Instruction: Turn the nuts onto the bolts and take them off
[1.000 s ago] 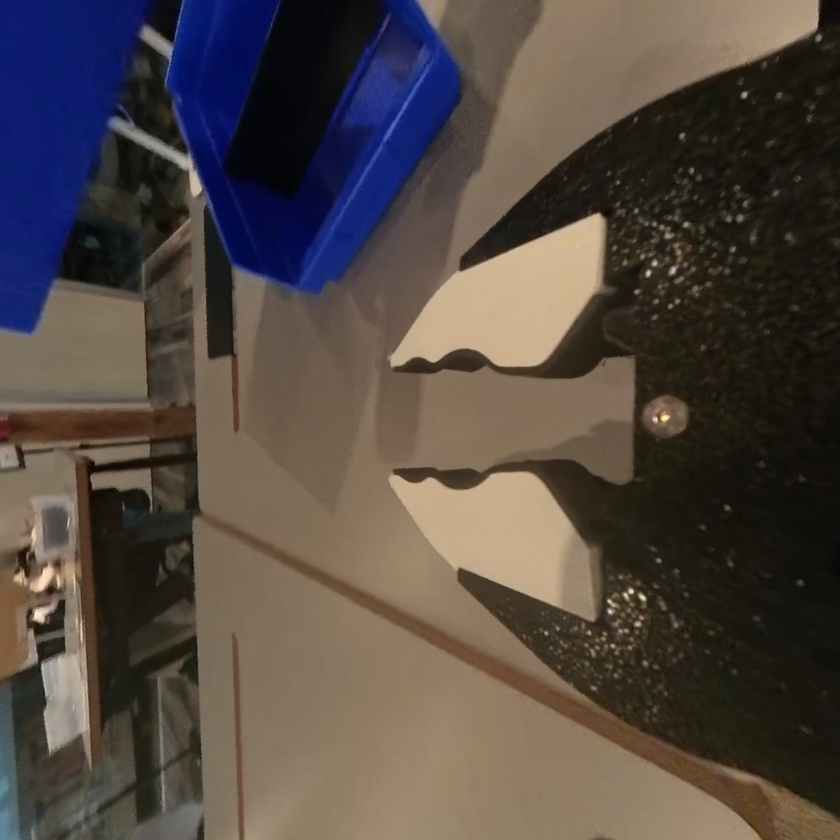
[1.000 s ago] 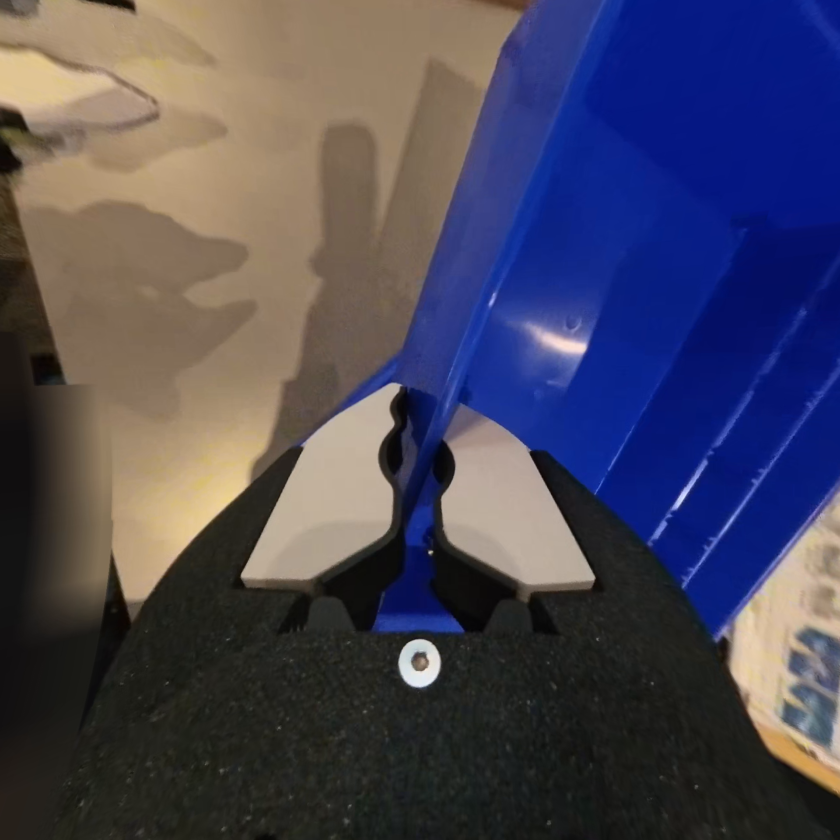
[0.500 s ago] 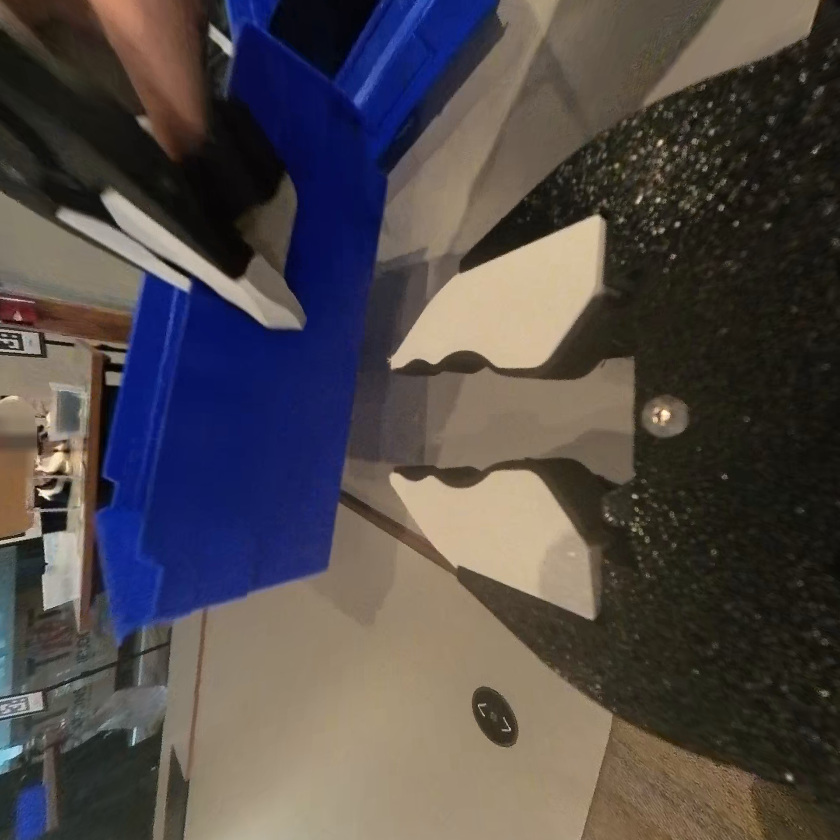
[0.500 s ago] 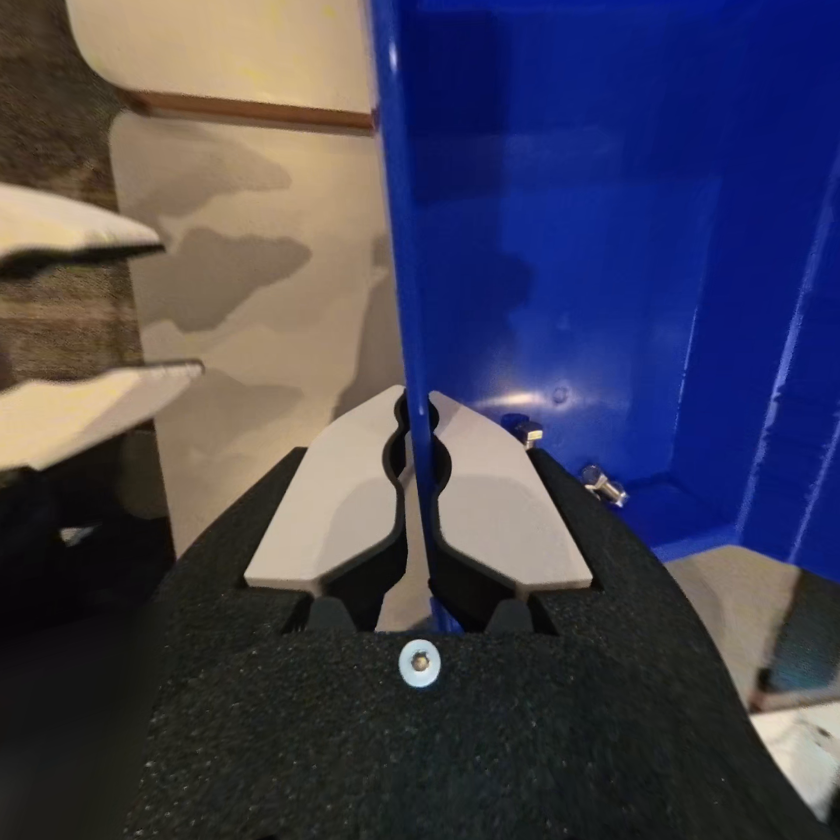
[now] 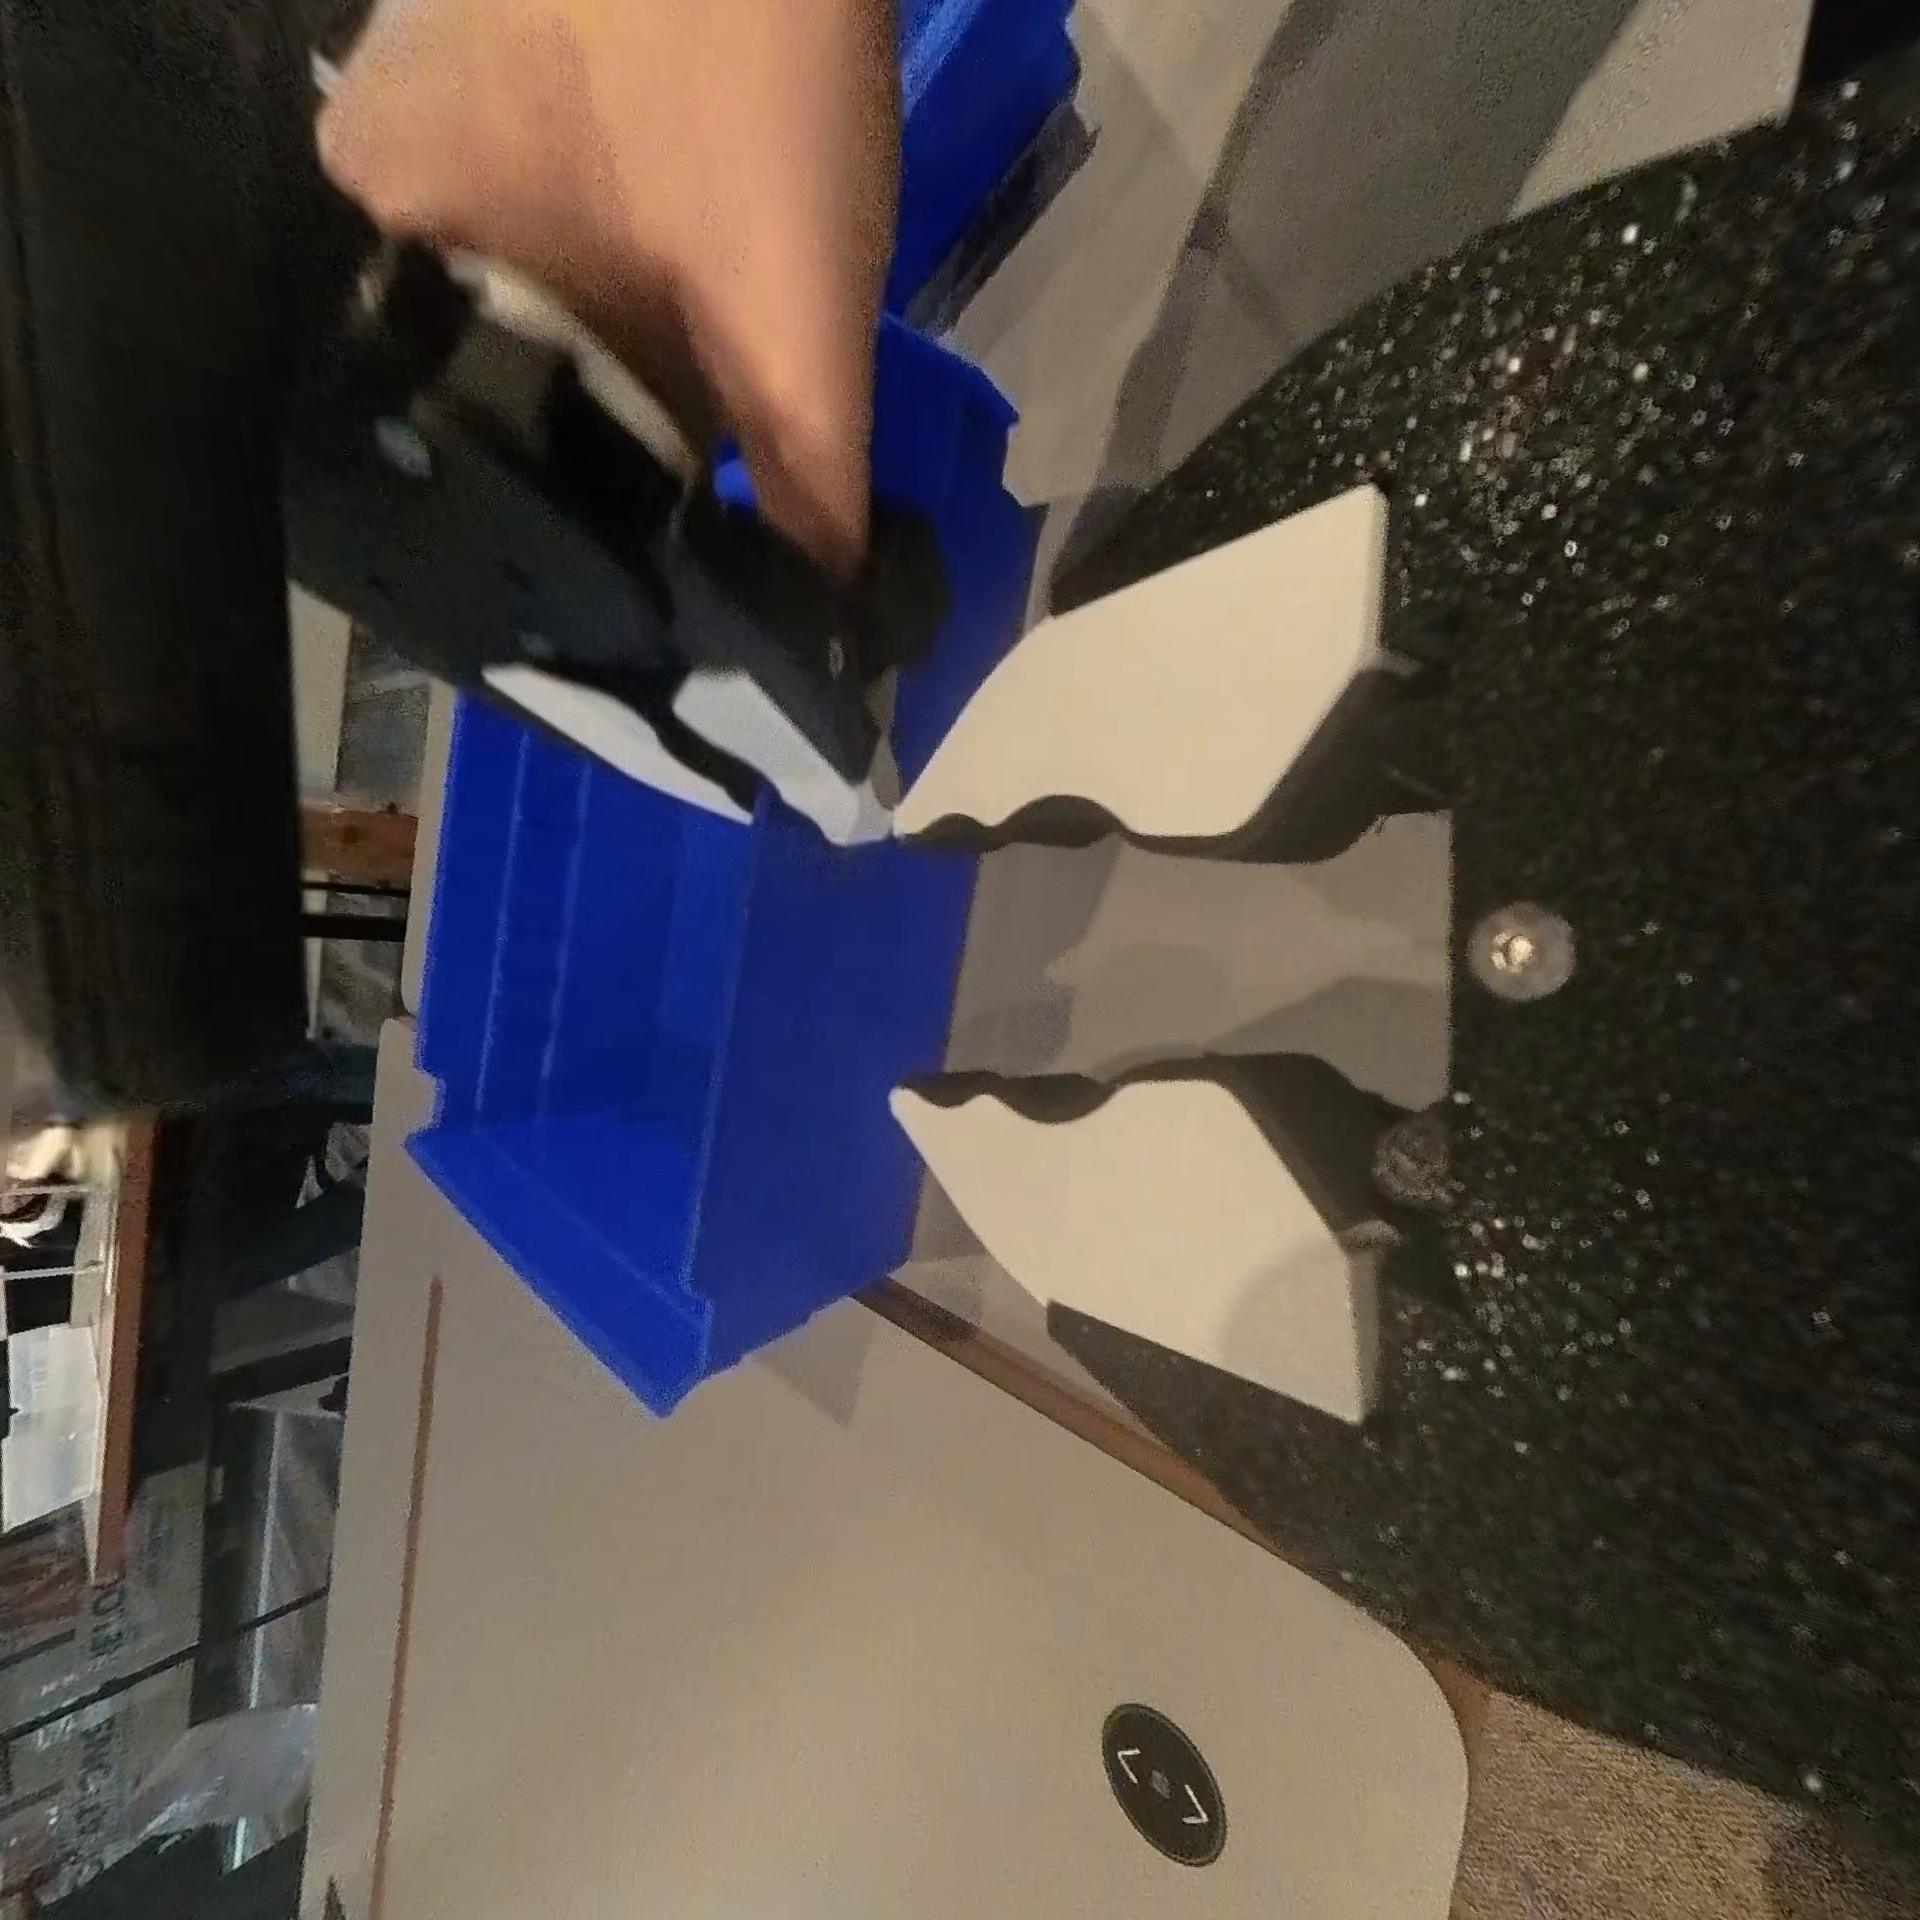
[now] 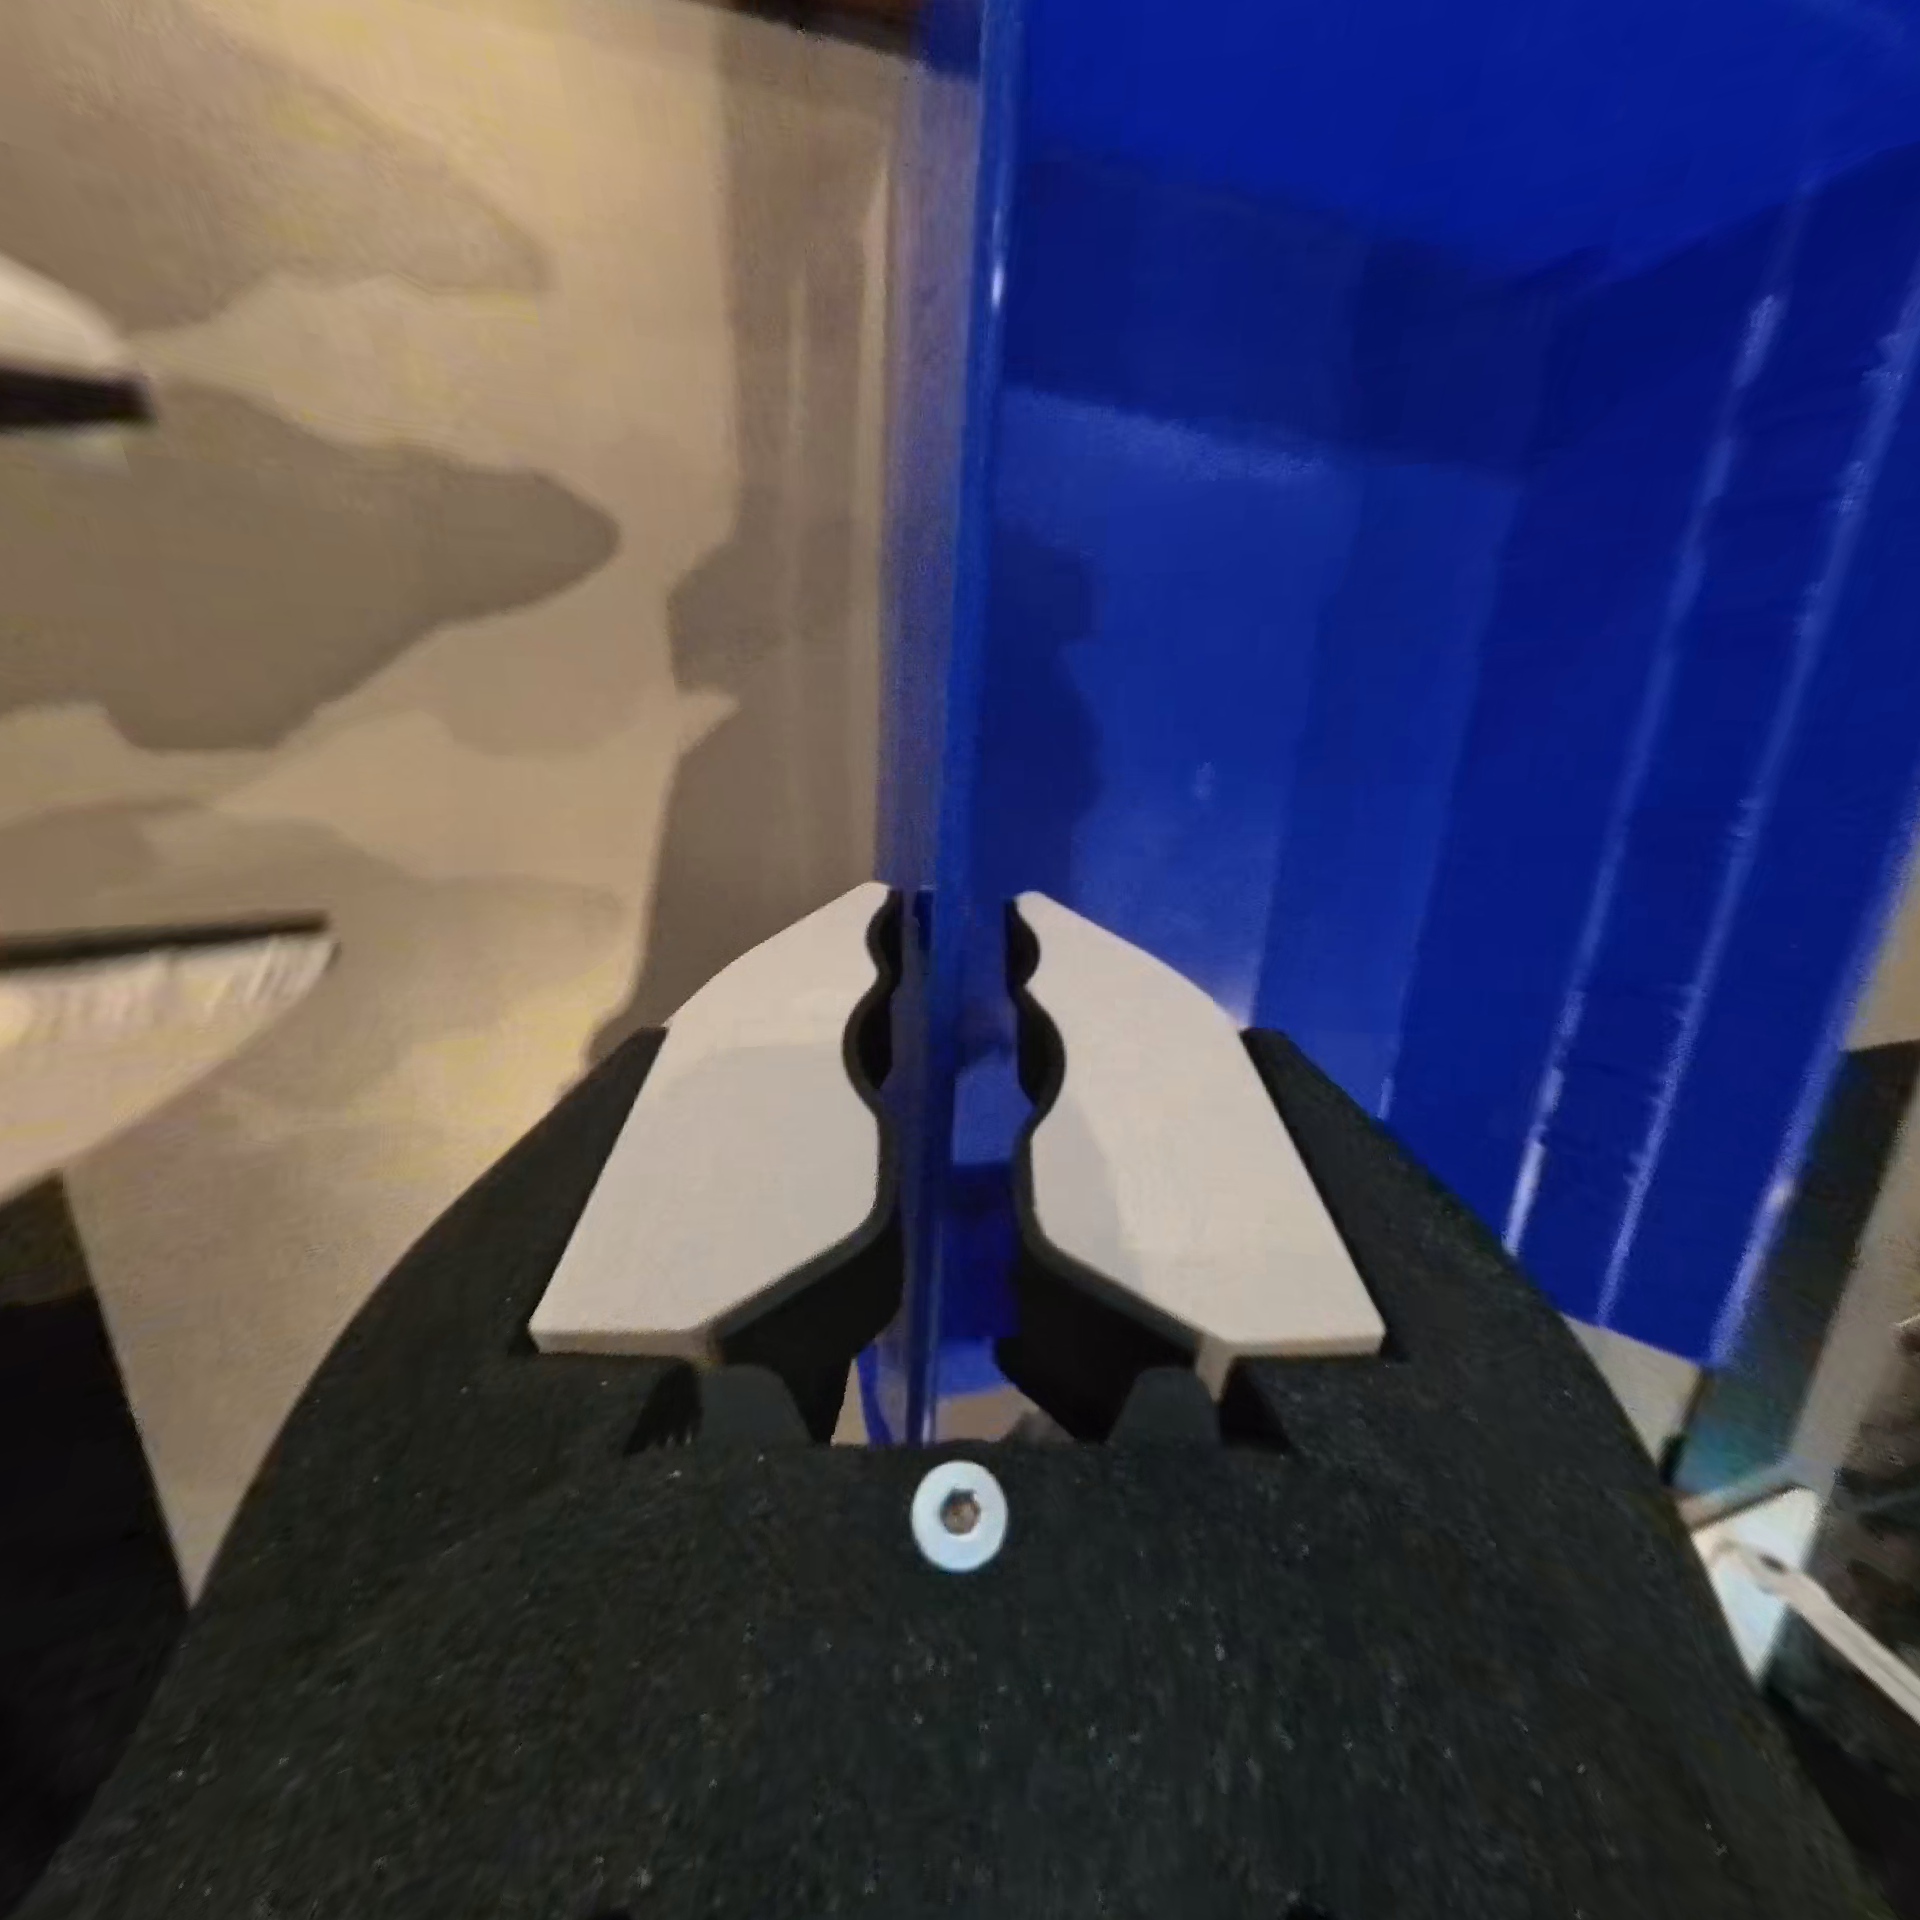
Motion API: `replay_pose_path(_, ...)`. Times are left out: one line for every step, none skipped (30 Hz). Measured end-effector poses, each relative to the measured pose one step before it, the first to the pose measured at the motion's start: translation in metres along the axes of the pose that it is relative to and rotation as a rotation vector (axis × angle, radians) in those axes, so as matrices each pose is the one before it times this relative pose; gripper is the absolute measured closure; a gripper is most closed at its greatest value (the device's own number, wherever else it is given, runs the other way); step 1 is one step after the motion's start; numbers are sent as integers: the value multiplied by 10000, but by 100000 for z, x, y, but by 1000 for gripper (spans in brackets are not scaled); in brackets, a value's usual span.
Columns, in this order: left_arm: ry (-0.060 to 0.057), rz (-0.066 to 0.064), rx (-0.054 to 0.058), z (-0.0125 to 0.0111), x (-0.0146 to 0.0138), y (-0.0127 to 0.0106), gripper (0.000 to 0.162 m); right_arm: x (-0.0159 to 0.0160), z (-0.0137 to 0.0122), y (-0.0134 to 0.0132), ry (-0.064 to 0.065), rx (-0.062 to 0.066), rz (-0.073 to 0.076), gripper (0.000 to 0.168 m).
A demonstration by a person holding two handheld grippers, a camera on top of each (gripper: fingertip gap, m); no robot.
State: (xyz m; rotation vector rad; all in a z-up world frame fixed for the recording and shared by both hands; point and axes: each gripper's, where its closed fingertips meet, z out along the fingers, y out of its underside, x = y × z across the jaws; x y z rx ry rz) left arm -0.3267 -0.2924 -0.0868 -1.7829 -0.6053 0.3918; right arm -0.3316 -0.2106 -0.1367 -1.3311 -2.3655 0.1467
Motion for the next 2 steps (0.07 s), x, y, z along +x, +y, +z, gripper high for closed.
replay_pose_path(106, -1, 120, 4, 289, -230, 121, 240, -996, 358, 163, 333, -72, 144)
replay_pose_path(147, 5, 139, 26, 387, -287, 121, 299, -1174, 464, 128, 353, 47, 139)
